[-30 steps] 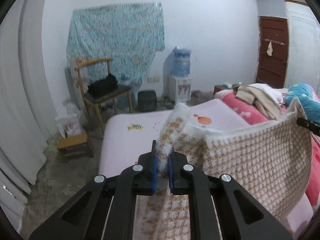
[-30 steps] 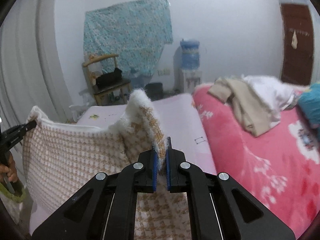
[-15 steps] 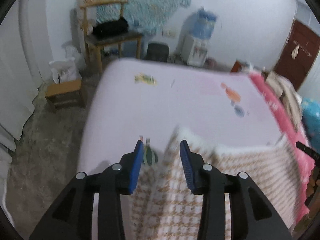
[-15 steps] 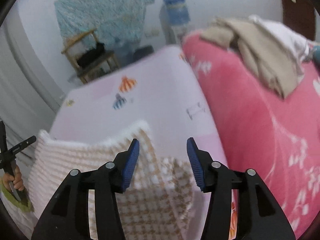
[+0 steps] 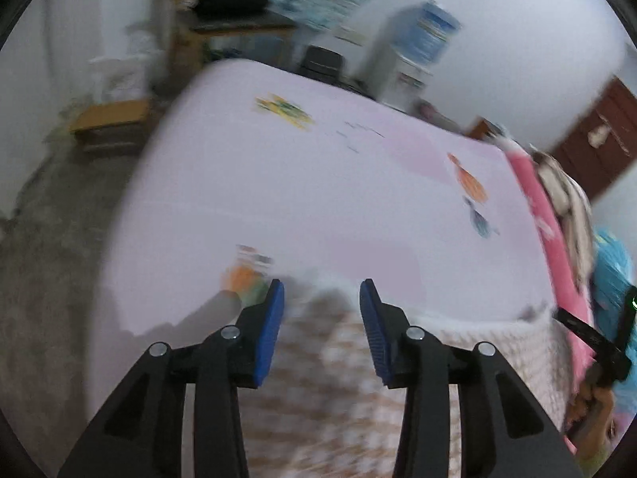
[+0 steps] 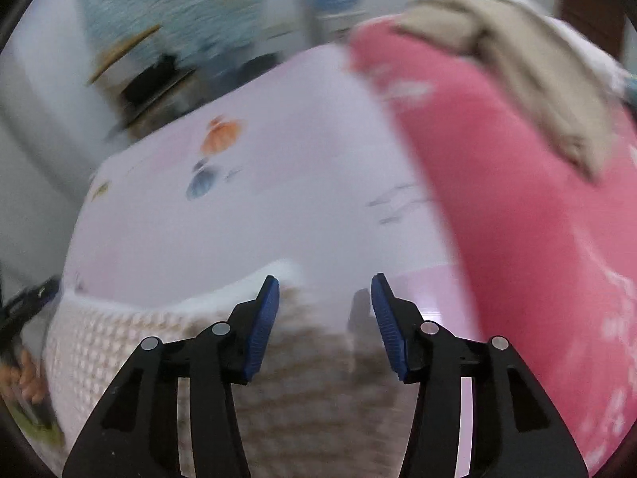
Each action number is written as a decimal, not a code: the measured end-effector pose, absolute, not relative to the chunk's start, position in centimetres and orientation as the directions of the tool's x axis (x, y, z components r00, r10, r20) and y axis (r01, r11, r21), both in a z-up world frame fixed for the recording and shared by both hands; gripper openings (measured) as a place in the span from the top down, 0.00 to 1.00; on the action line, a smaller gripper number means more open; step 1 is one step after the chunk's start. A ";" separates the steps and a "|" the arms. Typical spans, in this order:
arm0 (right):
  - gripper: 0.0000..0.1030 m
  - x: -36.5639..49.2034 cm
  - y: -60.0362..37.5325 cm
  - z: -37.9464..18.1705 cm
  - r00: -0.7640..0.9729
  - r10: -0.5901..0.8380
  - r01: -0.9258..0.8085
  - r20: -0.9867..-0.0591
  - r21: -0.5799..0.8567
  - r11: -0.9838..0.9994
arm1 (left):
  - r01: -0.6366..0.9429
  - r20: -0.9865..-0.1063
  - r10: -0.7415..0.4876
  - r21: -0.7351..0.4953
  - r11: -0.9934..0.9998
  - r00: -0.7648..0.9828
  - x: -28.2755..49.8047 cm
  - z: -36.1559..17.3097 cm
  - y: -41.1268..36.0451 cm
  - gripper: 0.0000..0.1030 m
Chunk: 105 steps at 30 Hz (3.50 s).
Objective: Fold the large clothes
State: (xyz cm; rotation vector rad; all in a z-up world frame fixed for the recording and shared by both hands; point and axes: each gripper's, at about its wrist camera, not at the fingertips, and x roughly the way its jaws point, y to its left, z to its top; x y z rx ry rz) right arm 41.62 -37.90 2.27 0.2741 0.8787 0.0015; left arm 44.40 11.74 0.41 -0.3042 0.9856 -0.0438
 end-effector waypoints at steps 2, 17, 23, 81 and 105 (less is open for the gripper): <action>0.54 39.7 -37.9 3.9 0.675 0.125 0.086 -0.727 0.245 0.966 | -0.074 -0.786 -0.179 -0.274 0.959 0.591 43.3 2.1 11.6 0.62; 0.52 32.8 -25.9 1.8 0.599 0.206 -0.195 -0.774 0.108 0.975 | 0.227 -0.821 -0.230 -0.126 0.966 0.523 35.7 1.3 -0.3 0.62; 0.50 25.9 -23.9 3.6 0.606 0.322 -0.309 -0.728 0.158 0.938 | 0.358 -0.784 -0.319 -0.133 0.924 0.533 28.2 2.8 0.2 0.60; 0.34 14.5 -30.0 -0.7 0.741 0.090 0.030 -0.666 0.168 0.985 | 0.056 -0.723 -0.145 -0.145 0.988 0.675 16.2 0.6 8.3 0.29; 0.08 8.8 -26.1 2.7 0.820 0.000 0.012 -0.573 0.016 1.000 | -0.084 -0.725 0.120 0.086 0.993 0.679 9.8 4.3 0.9 0.05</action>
